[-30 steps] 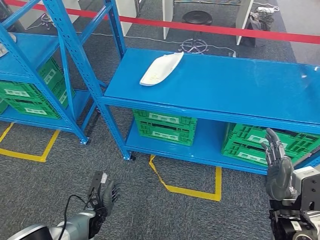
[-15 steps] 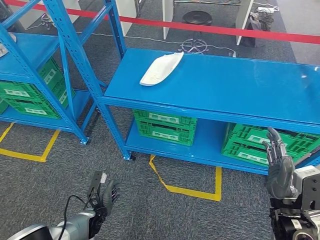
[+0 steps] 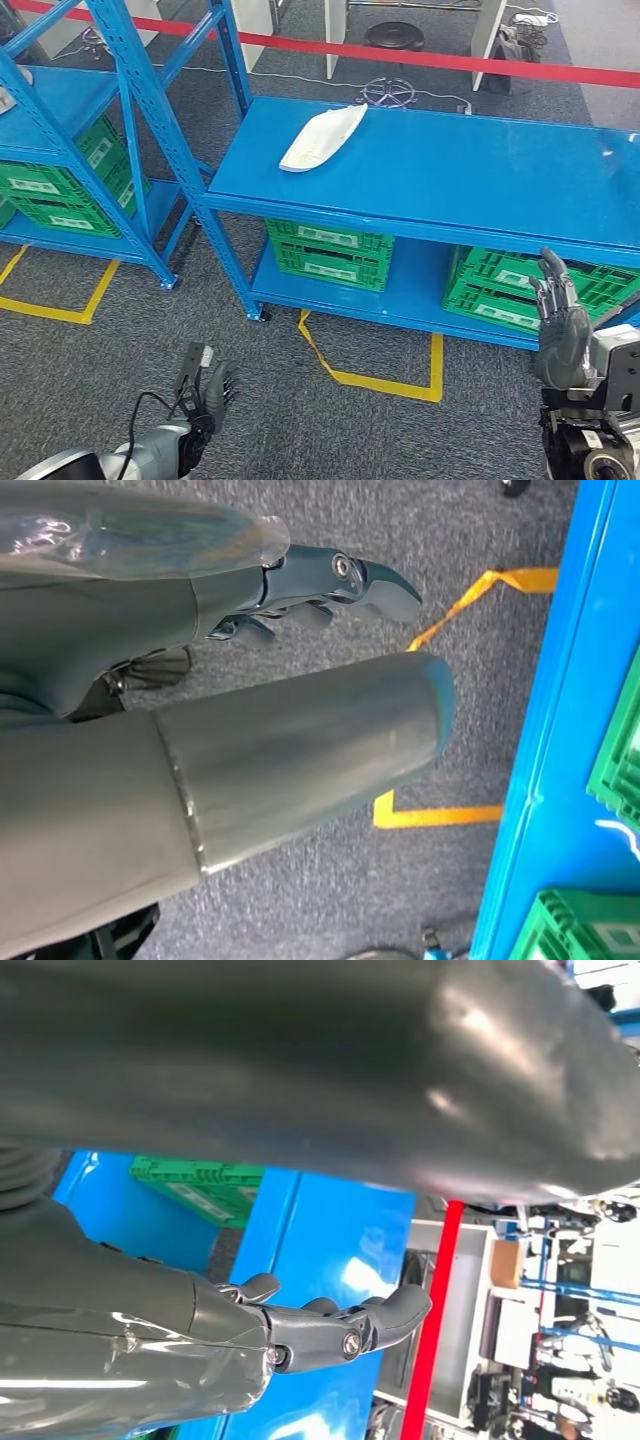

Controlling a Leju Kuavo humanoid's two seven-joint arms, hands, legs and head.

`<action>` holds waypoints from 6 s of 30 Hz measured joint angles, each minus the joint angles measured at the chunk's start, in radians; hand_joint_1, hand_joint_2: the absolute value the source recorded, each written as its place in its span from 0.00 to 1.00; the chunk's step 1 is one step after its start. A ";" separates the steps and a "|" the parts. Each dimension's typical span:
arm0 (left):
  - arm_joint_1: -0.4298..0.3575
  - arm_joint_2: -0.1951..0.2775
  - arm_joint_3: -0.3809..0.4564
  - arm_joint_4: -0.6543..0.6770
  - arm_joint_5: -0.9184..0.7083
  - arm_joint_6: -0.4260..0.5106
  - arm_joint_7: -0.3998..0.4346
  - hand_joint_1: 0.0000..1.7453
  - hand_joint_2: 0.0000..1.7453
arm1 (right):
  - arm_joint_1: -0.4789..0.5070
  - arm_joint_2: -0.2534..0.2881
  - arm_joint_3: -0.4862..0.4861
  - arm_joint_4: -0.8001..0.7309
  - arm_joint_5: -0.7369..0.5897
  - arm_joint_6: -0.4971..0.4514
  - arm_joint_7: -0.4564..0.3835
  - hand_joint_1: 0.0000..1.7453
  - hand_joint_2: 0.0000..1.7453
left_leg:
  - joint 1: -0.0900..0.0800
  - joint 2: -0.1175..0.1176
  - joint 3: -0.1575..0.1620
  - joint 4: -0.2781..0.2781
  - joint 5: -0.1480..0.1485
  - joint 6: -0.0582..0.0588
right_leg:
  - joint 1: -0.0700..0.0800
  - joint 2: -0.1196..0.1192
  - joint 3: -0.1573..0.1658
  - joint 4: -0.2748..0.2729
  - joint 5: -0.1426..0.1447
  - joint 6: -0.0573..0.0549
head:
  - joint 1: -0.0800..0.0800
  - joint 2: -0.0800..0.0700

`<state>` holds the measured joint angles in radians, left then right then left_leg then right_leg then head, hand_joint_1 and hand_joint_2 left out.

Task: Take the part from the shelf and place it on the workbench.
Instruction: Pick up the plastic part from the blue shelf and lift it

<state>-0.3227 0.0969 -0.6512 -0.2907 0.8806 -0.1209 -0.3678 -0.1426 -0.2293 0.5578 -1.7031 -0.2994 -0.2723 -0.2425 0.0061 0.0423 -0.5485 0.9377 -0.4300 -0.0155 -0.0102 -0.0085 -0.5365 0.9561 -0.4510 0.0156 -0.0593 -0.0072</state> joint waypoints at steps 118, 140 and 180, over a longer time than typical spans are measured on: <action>0.074 0.065 0.030 0.000 0.078 -0.032 -0.044 0.00 0.00 | -0.058 -0.057 -0.151 -0.082 0.301 0.102 0.120 0.00 0.00 | -0.018 -0.057 0.135 0.056 -0.099 0.018 | -0.012 -0.007 -0.061 0.025 0.070 -0.013 | 0.006 0.000; 0.073 0.052 0.030 0.000 0.072 -0.025 -0.048 0.00 0.00 | -0.058 -0.059 -0.164 -0.078 0.281 0.149 0.139 0.00 0.00 | -0.014 -0.053 0.041 -0.019 -0.017 0.054 | -0.005 0.010 -0.177 0.284 -0.061 0.018 | 0.003 0.000; 0.067 0.057 0.030 0.000 0.075 -0.023 -0.045 0.00 0.00 | -0.131 -0.069 -0.161 0.002 0.274 0.215 0.122 0.00 0.00 | -0.014 -0.126 -0.058 0.063 -0.011 0.018 | -0.011 0.041 0.000 0.003 0.004 -0.016 | -0.002 0.000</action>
<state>-0.2558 0.1535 -0.6211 -0.2907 0.9555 -0.1438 -0.4127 -0.2731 -0.2979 0.3971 -1.7016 -0.0255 -0.0577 -0.1202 -0.0081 -0.0834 -0.6067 1.0007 -0.4409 0.0021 -0.0207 0.0330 -0.5367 0.9593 -0.4471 -0.0002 -0.0615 -0.0072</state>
